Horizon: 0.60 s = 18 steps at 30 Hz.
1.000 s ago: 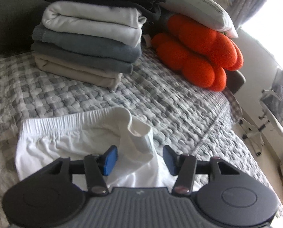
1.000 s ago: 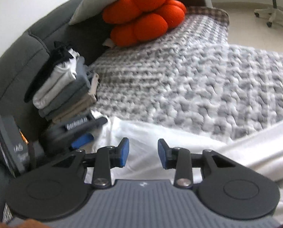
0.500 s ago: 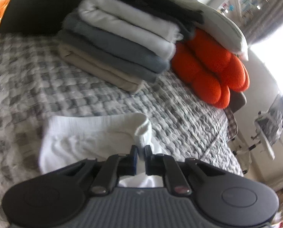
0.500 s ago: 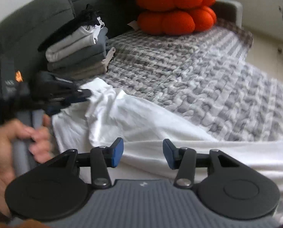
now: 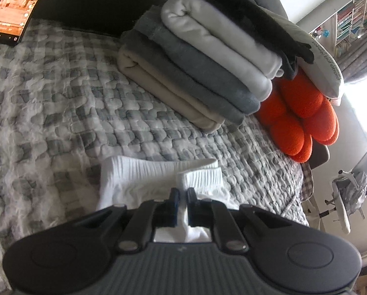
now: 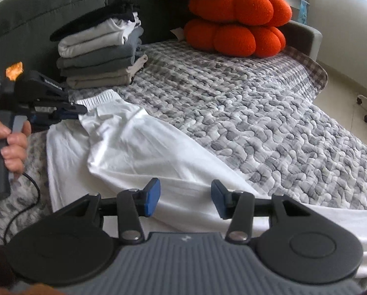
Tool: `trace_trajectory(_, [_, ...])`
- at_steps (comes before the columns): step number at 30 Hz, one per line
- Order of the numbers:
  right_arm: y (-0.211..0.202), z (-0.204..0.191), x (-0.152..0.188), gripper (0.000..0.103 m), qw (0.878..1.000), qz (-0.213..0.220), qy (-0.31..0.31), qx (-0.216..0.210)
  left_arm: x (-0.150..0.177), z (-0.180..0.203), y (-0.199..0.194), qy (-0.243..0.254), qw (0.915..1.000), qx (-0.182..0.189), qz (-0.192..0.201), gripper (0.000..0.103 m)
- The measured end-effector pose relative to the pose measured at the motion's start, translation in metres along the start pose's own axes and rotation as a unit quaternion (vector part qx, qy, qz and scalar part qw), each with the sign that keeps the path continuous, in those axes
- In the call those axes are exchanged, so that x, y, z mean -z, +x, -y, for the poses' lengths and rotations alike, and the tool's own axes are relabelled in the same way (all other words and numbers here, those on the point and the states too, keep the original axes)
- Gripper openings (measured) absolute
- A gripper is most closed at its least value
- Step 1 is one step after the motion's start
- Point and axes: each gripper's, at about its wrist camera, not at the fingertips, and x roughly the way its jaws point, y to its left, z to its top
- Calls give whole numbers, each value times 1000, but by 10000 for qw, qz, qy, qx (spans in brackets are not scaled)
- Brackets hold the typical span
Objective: Fold clothes
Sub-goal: 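Hold the waistband with the left tool while the right tool hovers open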
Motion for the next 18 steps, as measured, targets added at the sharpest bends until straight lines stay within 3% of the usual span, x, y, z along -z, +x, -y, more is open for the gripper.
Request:
trace_trajectory(9, [0,2,-3,9,10000,-81,-34,-25,0,-4,4,-10,10000,-50,-11,6])
trace_trajectory(18, [-12,1,-4,0,9999,-34,-120,-67,-2,-6,2,-94,10000,10,6,6])
